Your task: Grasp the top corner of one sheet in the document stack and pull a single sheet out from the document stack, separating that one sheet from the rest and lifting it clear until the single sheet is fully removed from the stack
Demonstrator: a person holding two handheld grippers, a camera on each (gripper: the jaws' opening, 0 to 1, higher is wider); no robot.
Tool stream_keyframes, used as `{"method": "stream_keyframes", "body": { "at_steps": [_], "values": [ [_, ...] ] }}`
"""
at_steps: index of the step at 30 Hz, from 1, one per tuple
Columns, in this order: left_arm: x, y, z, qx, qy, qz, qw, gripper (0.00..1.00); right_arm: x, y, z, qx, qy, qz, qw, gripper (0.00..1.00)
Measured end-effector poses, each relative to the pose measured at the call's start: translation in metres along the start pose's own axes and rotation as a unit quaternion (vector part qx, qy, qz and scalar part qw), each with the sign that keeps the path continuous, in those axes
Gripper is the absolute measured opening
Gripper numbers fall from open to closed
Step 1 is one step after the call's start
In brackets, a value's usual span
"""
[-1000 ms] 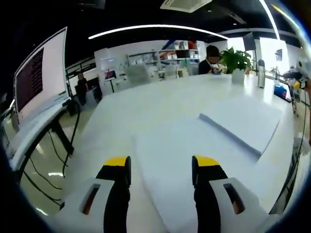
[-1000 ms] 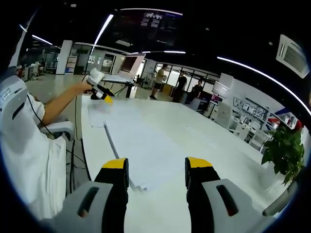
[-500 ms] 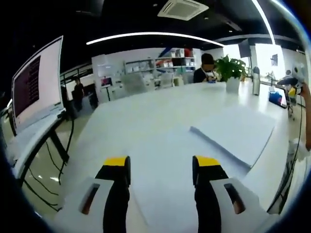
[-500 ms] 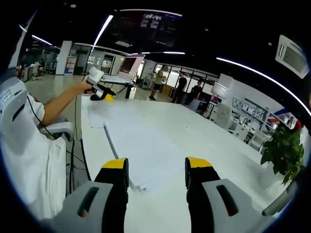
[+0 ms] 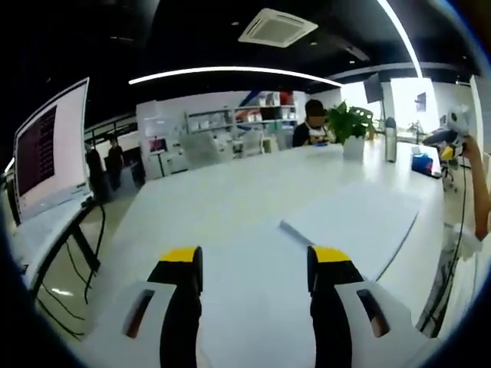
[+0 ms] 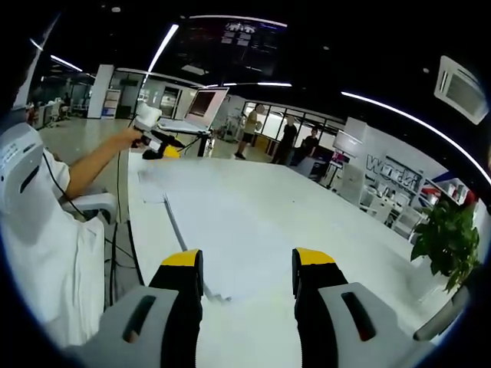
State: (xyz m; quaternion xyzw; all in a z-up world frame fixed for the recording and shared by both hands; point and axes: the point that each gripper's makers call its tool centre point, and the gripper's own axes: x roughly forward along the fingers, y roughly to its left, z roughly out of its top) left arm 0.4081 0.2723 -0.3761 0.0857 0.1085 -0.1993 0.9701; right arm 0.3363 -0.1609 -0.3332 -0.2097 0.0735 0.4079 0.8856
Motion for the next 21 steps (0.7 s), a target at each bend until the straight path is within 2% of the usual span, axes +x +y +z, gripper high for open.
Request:
{"method": "stream_keyframes", "body": {
  "at_steps": [13,19,21],
  "values": [
    [-0.003,-0.012,0.016,0.016,-0.013,-0.008,0.9998,0.55,-0.001,0.001,0.002,-0.001,-0.001,-0.001,1.0,0.46],
    [-0.004,-0.019,0.02,0.011,-0.02,-0.026,0.9994,0.55,-0.001,0.001,0.003,-0.003,-0.002,-0.001,1.0,0.46],
    [-0.005,-0.023,0.023,0.015,-0.031,-0.035,0.9988,0.54,0.0,0.001,0.003,-0.002,-0.002,-0.002,1.0,0.46]
  ]
}}
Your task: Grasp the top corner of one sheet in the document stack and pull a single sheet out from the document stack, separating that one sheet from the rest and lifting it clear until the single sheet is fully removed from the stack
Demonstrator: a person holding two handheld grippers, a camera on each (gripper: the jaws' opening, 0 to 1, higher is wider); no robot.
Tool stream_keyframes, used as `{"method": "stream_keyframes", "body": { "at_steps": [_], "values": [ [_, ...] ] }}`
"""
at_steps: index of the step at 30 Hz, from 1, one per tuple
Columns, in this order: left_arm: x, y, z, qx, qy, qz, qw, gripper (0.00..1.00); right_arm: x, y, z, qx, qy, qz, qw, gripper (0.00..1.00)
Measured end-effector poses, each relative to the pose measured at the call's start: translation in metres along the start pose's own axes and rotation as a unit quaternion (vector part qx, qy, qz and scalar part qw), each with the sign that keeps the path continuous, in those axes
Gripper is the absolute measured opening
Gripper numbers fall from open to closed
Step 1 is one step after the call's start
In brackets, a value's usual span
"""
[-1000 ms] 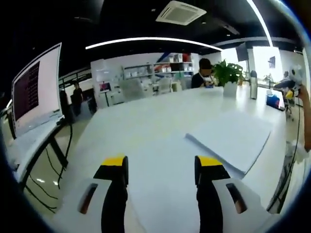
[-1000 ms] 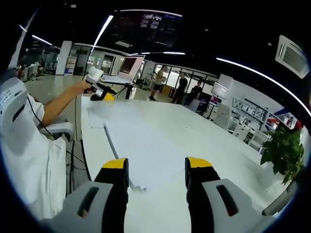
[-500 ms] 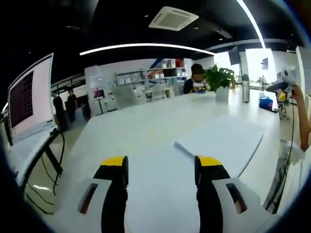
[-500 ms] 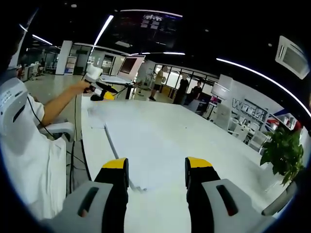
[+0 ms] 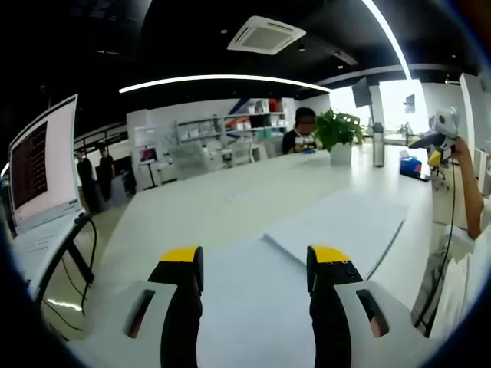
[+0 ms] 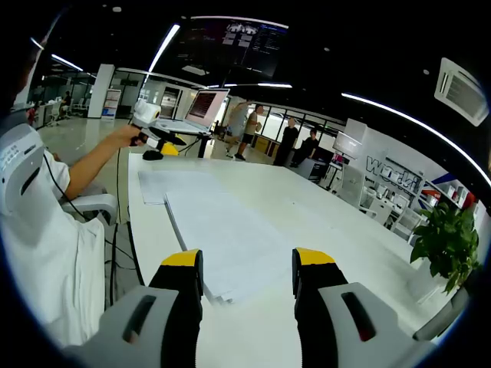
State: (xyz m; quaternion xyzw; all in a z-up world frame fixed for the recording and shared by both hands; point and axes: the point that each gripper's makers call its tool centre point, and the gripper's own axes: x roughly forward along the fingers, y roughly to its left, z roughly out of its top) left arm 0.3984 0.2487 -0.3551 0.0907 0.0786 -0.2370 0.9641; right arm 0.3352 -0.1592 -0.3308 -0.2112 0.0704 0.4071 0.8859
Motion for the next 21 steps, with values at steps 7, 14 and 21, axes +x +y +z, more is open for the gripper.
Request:
{"method": "stream_keyframes", "body": {
  "at_steps": [7,14,21],
  "values": [
    [-0.003,-0.011,0.005,-0.001,-0.004,-0.013,0.9999,0.55,0.0,-0.001,0.0,0.001,0.0,-0.001,1.0,0.46],
    [-0.006,-0.03,0.016,0.008,-0.013,-0.029,0.9995,0.55,-0.001,-0.004,-0.002,0.008,-0.002,-0.004,1.0,0.46],
    [-0.01,-0.046,0.028,0.008,-0.029,-0.057,0.998,0.55,0.0,-0.006,-0.002,0.016,-0.005,-0.009,0.9998,0.46]
  ]
}}
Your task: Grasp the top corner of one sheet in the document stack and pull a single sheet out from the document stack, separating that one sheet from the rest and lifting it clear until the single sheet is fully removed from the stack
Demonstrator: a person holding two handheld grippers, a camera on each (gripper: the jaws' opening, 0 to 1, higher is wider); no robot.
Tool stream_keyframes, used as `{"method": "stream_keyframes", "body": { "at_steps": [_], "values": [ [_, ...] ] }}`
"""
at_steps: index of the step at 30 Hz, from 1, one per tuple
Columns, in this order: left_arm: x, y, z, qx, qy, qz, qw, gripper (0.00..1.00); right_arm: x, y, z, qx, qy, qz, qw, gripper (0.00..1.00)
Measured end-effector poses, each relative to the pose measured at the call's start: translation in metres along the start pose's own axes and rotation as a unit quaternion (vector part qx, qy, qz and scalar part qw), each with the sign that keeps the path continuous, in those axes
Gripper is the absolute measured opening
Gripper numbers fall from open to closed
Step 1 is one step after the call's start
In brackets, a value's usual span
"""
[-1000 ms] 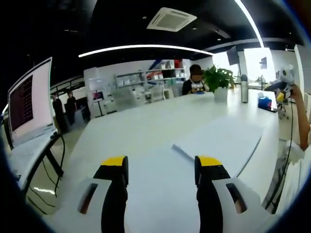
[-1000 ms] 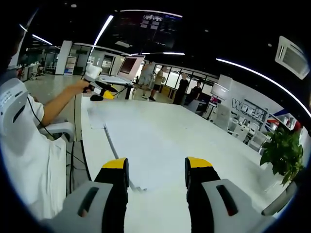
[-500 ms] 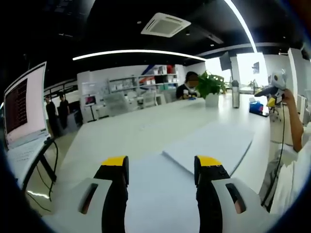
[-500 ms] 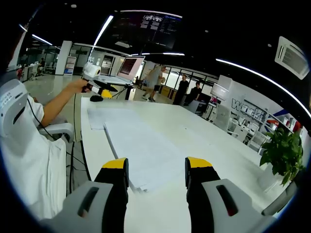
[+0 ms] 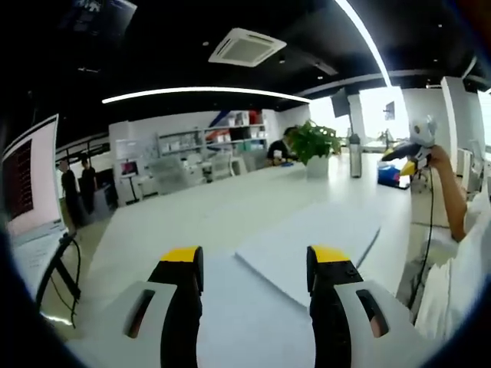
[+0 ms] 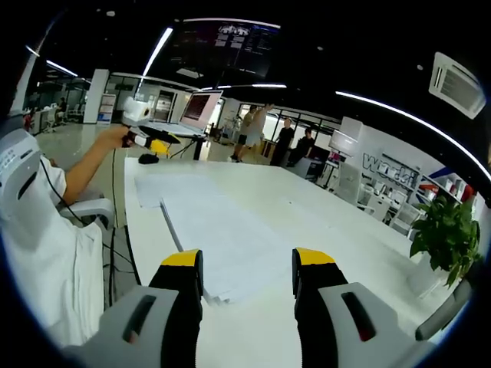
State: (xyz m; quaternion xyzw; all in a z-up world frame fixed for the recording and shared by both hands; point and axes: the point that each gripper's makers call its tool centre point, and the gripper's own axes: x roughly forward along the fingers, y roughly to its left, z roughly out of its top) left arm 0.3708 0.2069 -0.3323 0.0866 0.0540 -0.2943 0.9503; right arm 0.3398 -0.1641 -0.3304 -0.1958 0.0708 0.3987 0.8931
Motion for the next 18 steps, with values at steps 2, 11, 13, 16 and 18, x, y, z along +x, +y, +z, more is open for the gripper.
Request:
{"method": "stream_keyframes", "body": {
  "at_steps": [2,11,13,16,18],
  "values": [
    [-0.001,-0.004,0.003,0.003,-0.002,-0.004,1.0,0.55,0.0,0.0,0.001,0.0,-0.001,0.001,1.0,0.46],
    [-0.007,-0.017,0.013,0.01,-0.008,-0.018,0.9998,0.55,-0.001,0.001,0.002,0.0,-0.002,-0.001,1.0,0.46],
    [-0.009,-0.019,0.015,0.012,-0.011,-0.02,0.9997,0.55,-0.001,0.001,0.002,0.0,-0.003,-0.001,1.0,0.46],
    [-0.011,-0.022,0.019,0.011,-0.015,-0.025,0.9995,0.55,-0.002,0.001,0.002,0.0,-0.003,-0.002,1.0,0.46],
    [-0.012,-0.024,0.02,0.012,-0.015,-0.027,0.9994,0.55,-0.002,0.001,0.003,0.0,-0.004,-0.002,1.0,0.46]
  ]
}}
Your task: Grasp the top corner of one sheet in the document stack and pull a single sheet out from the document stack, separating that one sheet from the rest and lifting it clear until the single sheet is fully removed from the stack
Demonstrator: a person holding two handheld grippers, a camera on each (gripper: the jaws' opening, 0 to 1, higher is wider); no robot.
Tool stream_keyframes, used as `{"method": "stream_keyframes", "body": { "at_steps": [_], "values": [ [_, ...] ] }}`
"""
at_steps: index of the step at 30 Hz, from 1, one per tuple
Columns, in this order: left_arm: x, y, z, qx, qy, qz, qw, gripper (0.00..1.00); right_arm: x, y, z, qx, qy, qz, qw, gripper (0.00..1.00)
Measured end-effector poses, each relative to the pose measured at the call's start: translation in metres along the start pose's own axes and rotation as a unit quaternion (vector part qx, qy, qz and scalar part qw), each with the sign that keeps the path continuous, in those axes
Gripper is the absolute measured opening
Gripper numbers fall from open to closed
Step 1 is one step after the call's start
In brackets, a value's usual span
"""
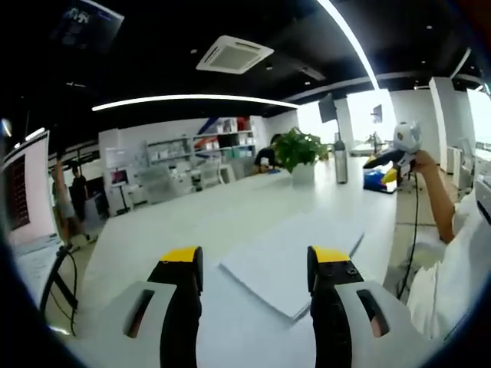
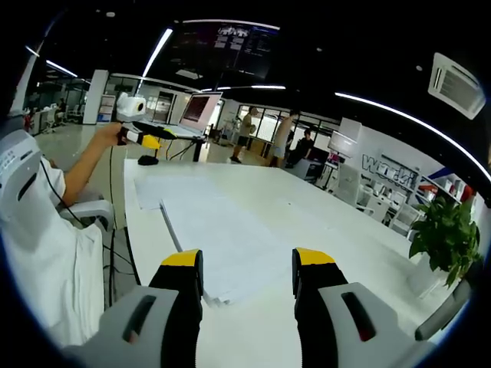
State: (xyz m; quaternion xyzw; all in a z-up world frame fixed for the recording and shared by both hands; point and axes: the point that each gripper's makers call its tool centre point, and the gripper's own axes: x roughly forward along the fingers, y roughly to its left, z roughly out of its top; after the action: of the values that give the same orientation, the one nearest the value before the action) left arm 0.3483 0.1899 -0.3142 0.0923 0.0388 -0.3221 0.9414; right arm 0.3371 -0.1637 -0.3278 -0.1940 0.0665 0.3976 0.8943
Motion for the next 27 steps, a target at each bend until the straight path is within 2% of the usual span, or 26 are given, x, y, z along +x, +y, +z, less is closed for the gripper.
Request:
{"method": "stream_keyframes", "body": {
  "at_steps": [9,20,27],
  "values": [
    [-0.003,-0.003,0.006,0.003,-0.005,-0.001,1.0,0.55,0.001,-0.001,0.0,0.0,0.0,-0.002,1.0,0.46],
    [0.0,-0.004,0.005,0.012,0.004,-0.002,0.9999,0.54,0.0,-0.003,0.001,-0.001,0.0,-0.003,1.0,0.46],
    [0.003,-0.008,0.011,0.017,0.002,-0.006,0.9998,0.54,0.0,-0.004,0.002,-0.001,-0.002,-0.004,1.0,0.46]
  ]
}}
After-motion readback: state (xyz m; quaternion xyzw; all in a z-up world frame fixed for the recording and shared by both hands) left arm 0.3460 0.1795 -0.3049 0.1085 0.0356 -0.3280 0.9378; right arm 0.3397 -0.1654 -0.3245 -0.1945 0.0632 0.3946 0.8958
